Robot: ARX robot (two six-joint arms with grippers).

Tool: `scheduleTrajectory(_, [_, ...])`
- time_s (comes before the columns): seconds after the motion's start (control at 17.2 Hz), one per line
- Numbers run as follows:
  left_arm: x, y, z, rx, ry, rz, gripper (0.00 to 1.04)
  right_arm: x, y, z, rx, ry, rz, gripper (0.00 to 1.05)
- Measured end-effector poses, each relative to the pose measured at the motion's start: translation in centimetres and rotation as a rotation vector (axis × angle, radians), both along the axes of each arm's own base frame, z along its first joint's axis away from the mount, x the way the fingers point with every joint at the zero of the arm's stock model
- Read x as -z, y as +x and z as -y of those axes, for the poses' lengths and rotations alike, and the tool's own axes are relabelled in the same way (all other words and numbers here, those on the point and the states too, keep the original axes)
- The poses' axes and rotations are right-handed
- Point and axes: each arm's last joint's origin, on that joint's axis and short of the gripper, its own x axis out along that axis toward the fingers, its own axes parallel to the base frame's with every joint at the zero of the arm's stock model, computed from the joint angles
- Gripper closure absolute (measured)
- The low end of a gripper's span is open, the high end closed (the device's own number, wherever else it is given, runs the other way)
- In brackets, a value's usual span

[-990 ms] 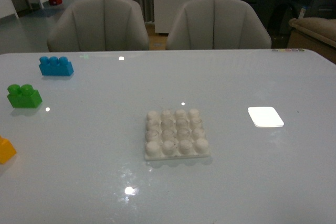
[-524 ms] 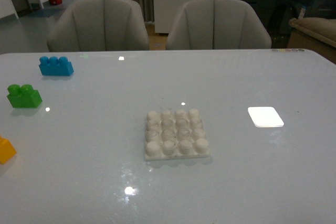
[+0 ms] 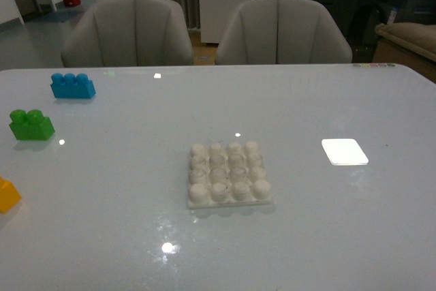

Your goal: Insert yellow block into base center

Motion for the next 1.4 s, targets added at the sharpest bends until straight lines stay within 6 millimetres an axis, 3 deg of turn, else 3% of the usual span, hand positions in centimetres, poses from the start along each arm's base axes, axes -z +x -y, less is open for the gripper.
scheduleTrajectory(0.17, [0.2, 0.0, 0.0, 0.001, -0.012, -0.038, 0.07, 0.0, 0.0, 0.0, 0.000, 0.000, 0.000, 0.52])
scheduleTrajectory(0.23, [0.2, 0.1, -0.2, 0.013, -0.068, -0.177, 0.07, 0.0, 0.0, 0.0, 0.000, 0.000, 0.000, 0.41])
scheduleTrajectory(0.41, [-2.3, 1.6, -1.3, -0.008, -0.130, -0.135, 0.07, 0.0, 0.0, 0.0, 0.000, 0.000, 0.000, 0.08])
scheduleTrajectory(0.47, [-3.3, 2.8, -1.6, 0.003, -0.126, -0.108, 0.07, 0.0, 0.0, 0.0, 0.000, 0.000, 0.000, 0.05])
scheduleTrajectory(0.58, [-3.3, 7.3, -2.6, 0.034, -0.106, -0.131, 0.07, 0.0, 0.0, 0.0, 0.000, 0.000, 0.000, 0.06])
scheduleTrajectory(0.7, [-2.5, 13.4, -4.2, 0.032, -0.063, -0.170, 0.07, 0.0, 0.0, 0.0, 0.000, 0.000, 0.000, 0.06])
scheduleTrajectory(0.87, [2.0, 19.1, -5.8, 0.076, -0.061, -0.336, 0.07, 0.0, 0.0, 0.0, 0.000, 0.000, 0.000, 0.06])
scheduleTrajectory(0.93, [3.0, 19.9, -6.2, 0.076, -0.057, -0.365, 0.07, 0.0, 0.0, 0.0, 0.000, 0.000, 0.000, 0.06])
scheduleTrajectory(1.17, [4.3, 21.0, -6.9, 0.084, -0.057, -0.399, 0.07, 0.0, 0.0, 0.0, 0.000, 0.000, 0.000, 0.06])
scheduleTrajectory(1.4, [7.3, 22.6, -9.5, 0.154, -0.086, -0.456, 0.07, 0.0, 0.0, 0.0, 0.000, 0.000, 0.000, 0.06])
